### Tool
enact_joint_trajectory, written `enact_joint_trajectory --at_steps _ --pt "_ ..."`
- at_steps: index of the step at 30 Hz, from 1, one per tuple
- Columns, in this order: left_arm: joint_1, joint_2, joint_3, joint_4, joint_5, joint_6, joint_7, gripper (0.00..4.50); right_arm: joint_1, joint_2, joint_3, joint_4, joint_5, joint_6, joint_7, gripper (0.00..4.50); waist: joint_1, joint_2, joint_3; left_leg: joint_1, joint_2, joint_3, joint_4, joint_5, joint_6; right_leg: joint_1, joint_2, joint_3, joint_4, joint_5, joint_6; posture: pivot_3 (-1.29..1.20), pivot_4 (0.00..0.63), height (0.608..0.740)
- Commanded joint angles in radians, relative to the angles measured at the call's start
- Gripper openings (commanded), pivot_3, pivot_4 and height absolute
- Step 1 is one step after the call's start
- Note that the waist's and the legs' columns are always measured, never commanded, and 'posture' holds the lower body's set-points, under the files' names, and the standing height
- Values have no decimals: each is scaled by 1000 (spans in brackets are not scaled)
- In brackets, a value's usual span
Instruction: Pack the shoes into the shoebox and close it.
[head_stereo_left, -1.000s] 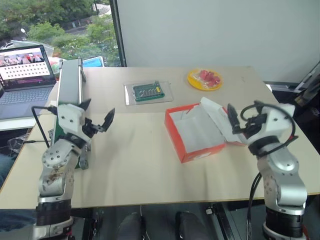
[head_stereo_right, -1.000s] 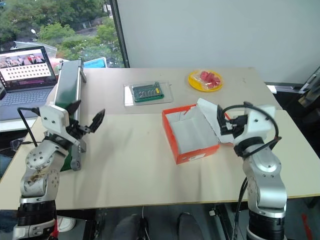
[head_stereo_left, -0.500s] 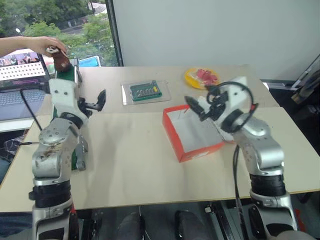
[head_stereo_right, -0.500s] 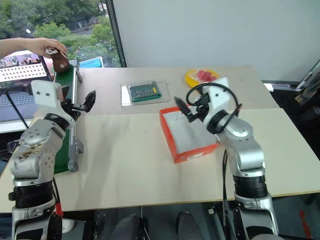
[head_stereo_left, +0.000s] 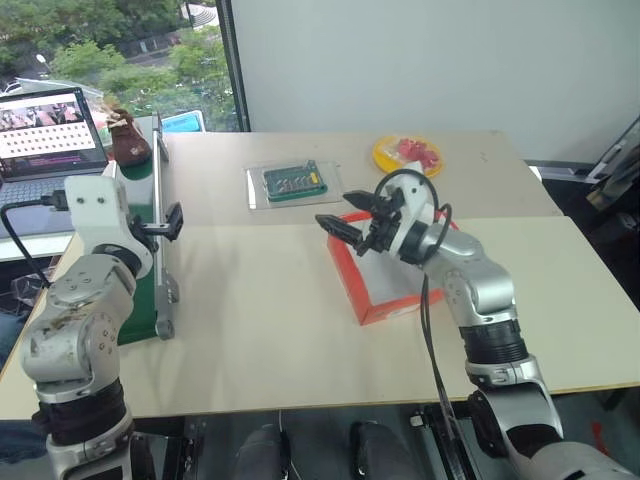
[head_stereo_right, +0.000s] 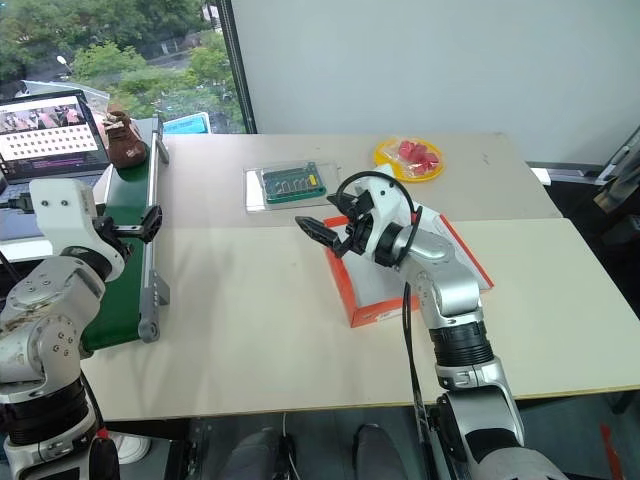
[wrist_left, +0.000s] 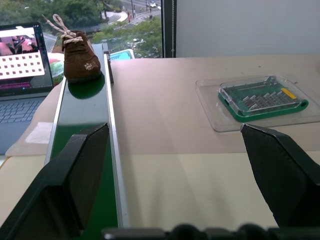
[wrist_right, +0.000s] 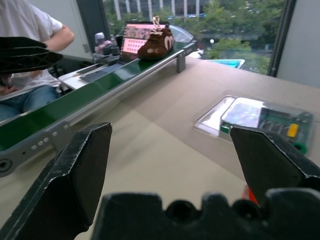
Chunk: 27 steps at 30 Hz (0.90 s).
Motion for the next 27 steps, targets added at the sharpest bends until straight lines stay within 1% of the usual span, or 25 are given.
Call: enact_joint_trajectory --at_steps 1,6,10,14,19,24,27 --pt "14 16 45 42 6 -51 -15 4500 -15 -18 -12 -12 1 1 8 4483 0 0 0 0 0 0 0 0 0 0 0 0 0 0 0 0 150 740" --pt "9 38 42 110 17 -96 -38 4500 -7 -48 -8 6 -1 12 27 4483 1 0 0 -1 0 0 0 0 0 -1 0 -1 0 0 -1 0 150 740" --pt "4 34 57 180 14 -123 -37 4500 -7 -60 6 11 -14 9 34 4483 1 0 0 -1 0 0 0 0 0 -1 0 -1 0 0 -1 0 150 740" --pt "-10 37 61 246 23 -141 -19 4500 -17 -59 7 18 -27 3 25 4483 0 0 0 -1 0 0 0 0 0 -1 0 0 0 0 -1 0 150 740" --pt "-25 51 48 306 81 -173 32 4500 -23 -62 8 20 -16 10 52 4483 0 0 0 -3 0 0 0 0 -1 -4 0 0 0 0 -1 0 150 740" --pt "-86 57 29 422 113 -251 43 4500 -64 -60 12 58 -26 -6 75 4483 0 0 0 -5 0 0 0 1 -1 -6 0 -1 1 0 -2 0 150 740" --pt "-132 75 14 528 144 -301 52 4500 -80 -58 15 68 -30 -11 79 4483 1 0 0 -6 0 0 0 1 -1 -7 0 -1 1 0 -2 0 150 740"
